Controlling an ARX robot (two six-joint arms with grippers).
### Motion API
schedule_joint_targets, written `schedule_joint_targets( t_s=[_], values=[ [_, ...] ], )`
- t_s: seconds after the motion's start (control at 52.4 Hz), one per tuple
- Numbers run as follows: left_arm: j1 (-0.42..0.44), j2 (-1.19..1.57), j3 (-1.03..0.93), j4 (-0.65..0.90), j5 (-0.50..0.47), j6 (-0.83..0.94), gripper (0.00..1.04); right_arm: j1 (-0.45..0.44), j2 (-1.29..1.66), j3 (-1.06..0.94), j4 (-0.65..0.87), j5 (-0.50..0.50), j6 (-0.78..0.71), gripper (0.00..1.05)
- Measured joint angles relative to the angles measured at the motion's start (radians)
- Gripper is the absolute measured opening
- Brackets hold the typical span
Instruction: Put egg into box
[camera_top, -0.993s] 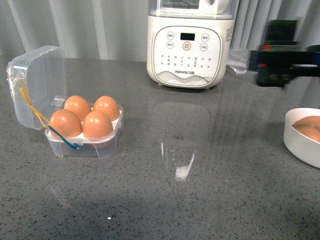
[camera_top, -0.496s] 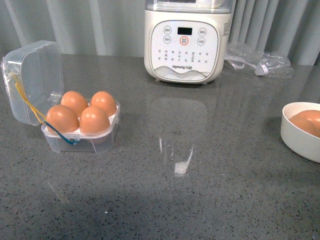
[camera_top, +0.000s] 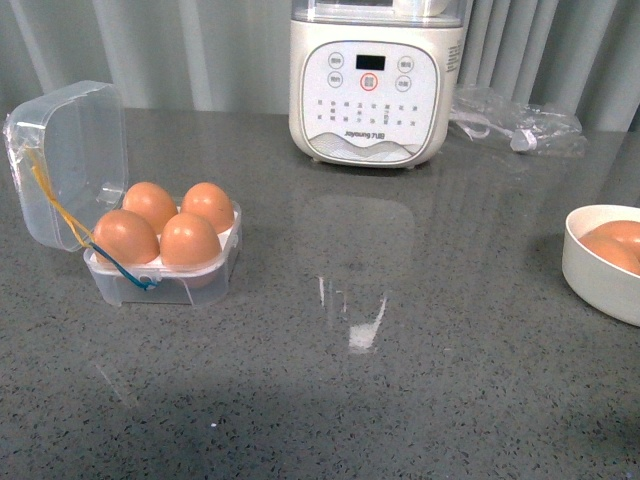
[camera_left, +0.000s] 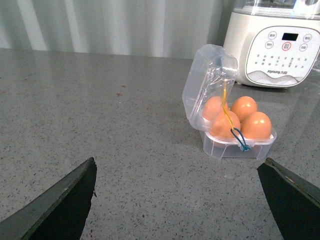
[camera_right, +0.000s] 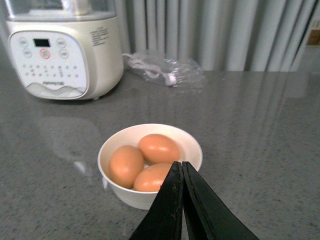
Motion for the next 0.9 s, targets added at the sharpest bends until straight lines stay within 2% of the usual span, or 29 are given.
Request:
schedule_joint_targets(
  t_s=[0.115,0.477,0.897],
  values=[
    [0.000,0.000,0.000,0.000,0.000,0.000,0.98,-0.016,-0.041,-0.042,-0.009,-0.001,0.000,0.03],
    [0.000,0.000,0.000,0.000,0.000,0.000,0.98,-0.016,-0.317,-0.055,-0.255,-0.004,0.000,0.03],
    [0.000,0.000,0.000,0.000,0.000,0.000,0.98,-0.016,-0.521,-0.055,-0.451,-0.004,0.000,0.03]
  ],
)
